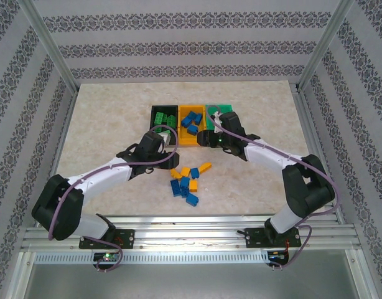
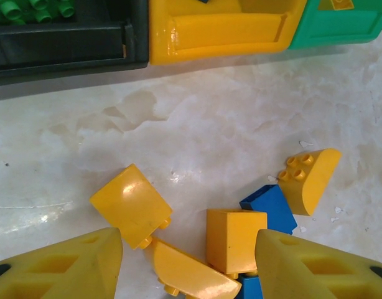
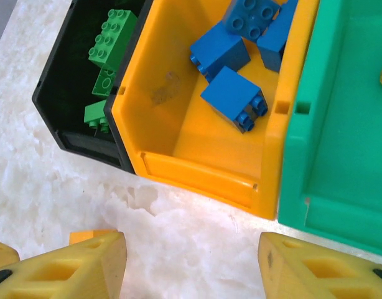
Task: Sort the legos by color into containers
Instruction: Place the lego in the container, then move the lego to the center of the table.
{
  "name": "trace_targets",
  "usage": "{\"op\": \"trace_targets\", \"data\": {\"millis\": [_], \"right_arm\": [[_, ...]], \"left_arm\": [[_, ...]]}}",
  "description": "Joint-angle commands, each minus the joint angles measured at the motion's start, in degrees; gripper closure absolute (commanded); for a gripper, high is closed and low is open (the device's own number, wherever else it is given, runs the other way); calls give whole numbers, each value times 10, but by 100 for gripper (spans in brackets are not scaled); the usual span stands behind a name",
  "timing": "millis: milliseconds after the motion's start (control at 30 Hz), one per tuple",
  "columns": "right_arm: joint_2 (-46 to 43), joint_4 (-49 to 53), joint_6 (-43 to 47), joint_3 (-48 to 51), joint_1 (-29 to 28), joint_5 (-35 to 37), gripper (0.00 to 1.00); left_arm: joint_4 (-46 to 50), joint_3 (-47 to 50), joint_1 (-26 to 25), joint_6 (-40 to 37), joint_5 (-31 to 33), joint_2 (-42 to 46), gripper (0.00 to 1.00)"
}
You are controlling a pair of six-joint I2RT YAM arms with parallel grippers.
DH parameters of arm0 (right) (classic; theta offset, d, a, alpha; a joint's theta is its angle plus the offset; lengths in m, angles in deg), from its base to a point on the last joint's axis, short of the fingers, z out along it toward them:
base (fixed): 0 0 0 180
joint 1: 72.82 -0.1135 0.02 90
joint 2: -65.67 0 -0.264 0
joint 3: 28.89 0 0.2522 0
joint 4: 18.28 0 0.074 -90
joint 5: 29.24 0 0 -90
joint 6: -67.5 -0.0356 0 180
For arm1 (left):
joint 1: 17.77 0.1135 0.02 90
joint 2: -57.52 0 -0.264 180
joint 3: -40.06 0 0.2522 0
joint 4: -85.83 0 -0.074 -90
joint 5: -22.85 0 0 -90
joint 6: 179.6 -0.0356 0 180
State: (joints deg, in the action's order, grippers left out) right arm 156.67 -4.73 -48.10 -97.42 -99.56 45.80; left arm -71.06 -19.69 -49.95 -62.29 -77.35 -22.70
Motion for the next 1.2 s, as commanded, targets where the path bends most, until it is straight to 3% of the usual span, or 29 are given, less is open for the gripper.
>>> {"op": "trace_targets", "data": {"millis": [0,233,400,600,900,1167], "right_arm": [[-24,3,3,16,-9,-10,41],[-46,12,15,56,-37,-5,41],[-41,-1,-11,80,-69,-40,42],[7,-7,-29,57,-115,-39,42],[52,3,-57,54,-111,-39,42],[-31,33,-51,125,-81,-1,42]], "left_arm": [[-25,-6,-5,1,-27,-9,42],[-18,-13,-25,-22,-52,-28,42],[-23,-21,-38,-28,-44,-46,43],[-93,15,-37,19,12,-13,42],[-79,43,-36,36,79,35,42],[-94,77,-35,44,95,55,42]]}}
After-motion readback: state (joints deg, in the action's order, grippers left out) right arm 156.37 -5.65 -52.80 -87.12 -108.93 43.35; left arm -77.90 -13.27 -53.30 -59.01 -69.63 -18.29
